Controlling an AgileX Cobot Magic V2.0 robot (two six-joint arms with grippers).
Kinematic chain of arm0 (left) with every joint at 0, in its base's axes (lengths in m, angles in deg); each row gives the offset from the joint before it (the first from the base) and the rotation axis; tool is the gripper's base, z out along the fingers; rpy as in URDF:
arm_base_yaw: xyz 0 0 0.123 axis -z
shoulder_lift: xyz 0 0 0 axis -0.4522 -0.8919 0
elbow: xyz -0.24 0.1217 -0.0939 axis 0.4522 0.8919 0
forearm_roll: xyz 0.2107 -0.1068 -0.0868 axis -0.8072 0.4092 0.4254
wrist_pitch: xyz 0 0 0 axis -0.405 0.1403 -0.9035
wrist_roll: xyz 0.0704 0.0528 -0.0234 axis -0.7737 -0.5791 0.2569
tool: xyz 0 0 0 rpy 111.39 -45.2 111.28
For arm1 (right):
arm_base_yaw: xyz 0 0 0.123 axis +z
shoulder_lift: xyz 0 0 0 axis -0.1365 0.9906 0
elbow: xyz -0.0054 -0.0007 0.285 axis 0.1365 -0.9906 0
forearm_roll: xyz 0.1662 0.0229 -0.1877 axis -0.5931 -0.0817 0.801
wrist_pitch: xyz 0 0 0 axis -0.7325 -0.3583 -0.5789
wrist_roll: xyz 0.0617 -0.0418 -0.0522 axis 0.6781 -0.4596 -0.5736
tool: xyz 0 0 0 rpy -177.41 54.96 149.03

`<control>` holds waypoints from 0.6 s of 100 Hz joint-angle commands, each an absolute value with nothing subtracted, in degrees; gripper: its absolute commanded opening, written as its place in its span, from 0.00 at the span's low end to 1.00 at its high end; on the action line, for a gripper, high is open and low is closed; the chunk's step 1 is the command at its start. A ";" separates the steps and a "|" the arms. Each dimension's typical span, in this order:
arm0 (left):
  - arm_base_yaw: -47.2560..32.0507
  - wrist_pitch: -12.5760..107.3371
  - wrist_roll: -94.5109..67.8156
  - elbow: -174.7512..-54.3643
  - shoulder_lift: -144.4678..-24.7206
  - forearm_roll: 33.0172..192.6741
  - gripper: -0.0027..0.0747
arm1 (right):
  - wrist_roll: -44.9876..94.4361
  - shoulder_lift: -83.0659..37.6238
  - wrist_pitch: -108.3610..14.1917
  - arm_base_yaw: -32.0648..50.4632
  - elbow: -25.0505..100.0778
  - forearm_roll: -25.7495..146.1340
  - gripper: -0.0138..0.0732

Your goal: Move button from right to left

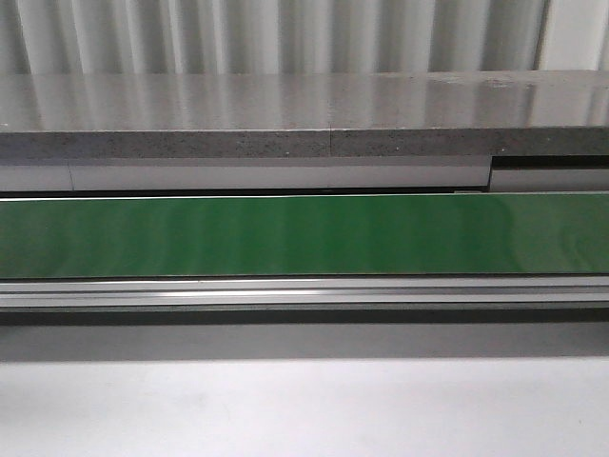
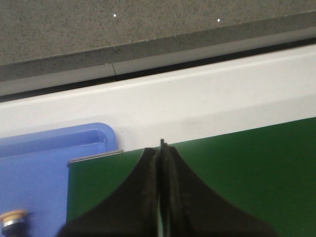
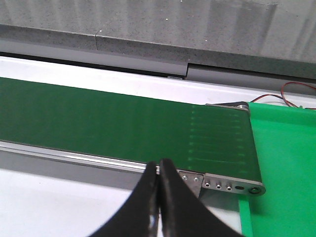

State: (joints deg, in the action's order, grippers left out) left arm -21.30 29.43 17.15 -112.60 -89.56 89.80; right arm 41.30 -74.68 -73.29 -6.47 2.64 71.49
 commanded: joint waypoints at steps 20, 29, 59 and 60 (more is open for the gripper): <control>-20.75 38.12 17.91 -104.53 -76.16 93.22 0.01 | 40.69 -74.07 -69.14 -6.47 3.95 71.30 0.08; -20.75 39.79 17.91 -101.01 -71.80 93.12 0.01 | 40.69 -74.07 -69.14 -6.47 3.95 71.30 0.08; -20.75 40.74 18.81 -91.07 -56.94 91.25 0.01 | 40.69 -74.07 -69.14 -6.47 3.95 71.30 0.08; -20.75 40.74 18.81 -90.86 -56.32 91.25 0.01 | 40.69 -74.07 -69.14 -6.47 3.95 71.30 0.08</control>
